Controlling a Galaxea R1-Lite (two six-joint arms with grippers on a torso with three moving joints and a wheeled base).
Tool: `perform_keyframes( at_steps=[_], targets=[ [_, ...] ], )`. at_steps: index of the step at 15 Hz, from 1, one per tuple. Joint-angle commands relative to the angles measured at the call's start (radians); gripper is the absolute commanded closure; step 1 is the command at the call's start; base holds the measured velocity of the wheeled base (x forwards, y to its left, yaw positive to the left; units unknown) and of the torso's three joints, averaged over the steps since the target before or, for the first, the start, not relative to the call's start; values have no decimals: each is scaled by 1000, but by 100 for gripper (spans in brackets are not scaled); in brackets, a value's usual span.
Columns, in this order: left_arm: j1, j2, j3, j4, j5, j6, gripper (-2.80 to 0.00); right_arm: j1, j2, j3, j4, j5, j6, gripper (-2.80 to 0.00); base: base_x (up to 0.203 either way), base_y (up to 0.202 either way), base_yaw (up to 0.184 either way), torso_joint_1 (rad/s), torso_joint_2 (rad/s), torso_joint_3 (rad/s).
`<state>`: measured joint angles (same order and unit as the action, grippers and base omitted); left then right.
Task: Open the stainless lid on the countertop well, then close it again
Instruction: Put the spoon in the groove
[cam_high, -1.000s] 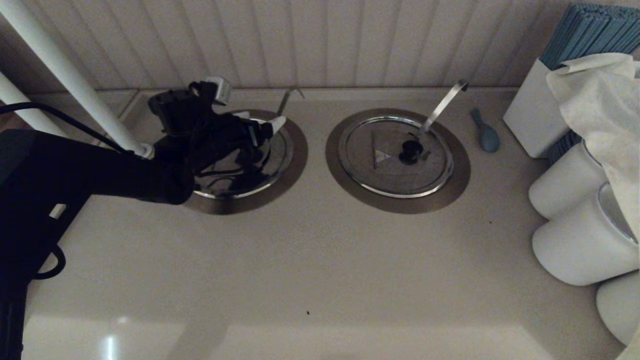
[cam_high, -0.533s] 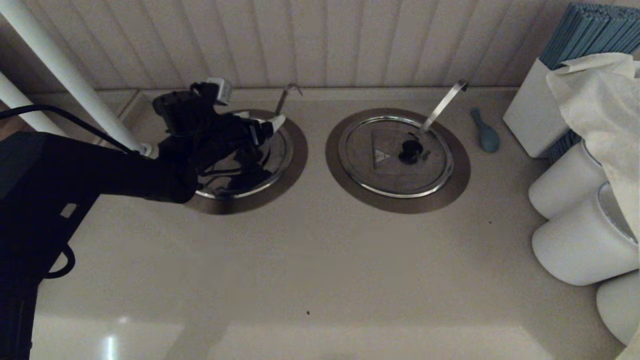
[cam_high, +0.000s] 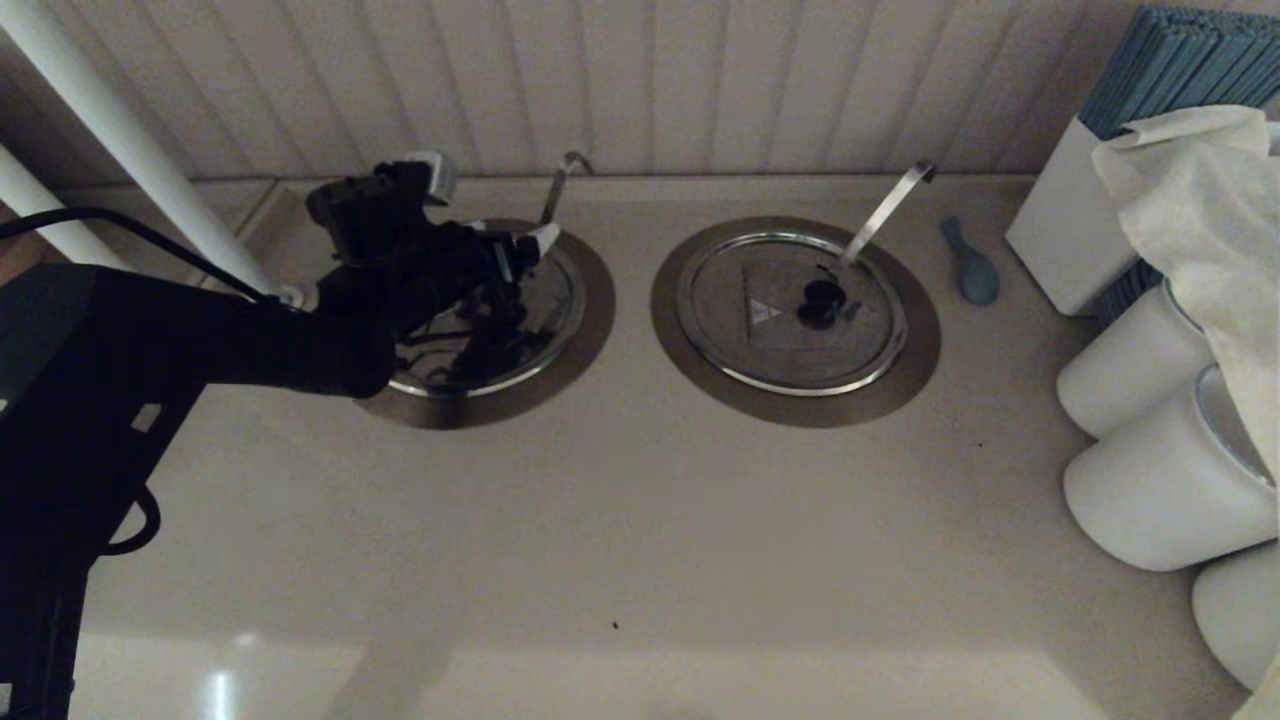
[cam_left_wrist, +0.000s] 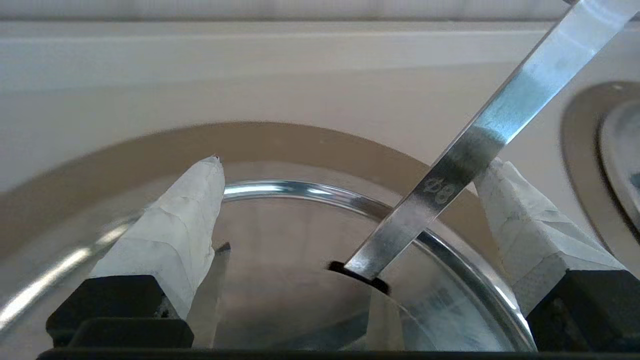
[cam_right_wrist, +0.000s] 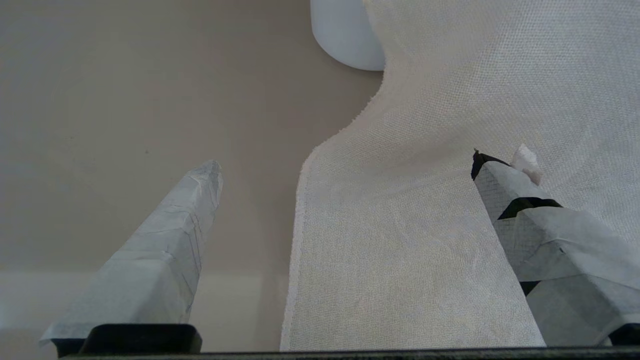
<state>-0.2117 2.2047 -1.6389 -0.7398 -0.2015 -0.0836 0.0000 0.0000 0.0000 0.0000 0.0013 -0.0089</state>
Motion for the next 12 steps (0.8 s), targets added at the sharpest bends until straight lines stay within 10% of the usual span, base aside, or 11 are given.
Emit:
perform_keyframes(
  at_steps=[1, 12],
  targets=[
    [3, 7, -10, -5, 2, -1, -280, 1, 0, 0, 0, 0, 0, -280, 0, 0, 0, 0, 0, 0],
    [-31, -42, 39, 37, -42, -30, -280, 2, 0, 0, 0, 0, 0, -280, 0, 0, 0, 0, 0, 0]
  ],
)
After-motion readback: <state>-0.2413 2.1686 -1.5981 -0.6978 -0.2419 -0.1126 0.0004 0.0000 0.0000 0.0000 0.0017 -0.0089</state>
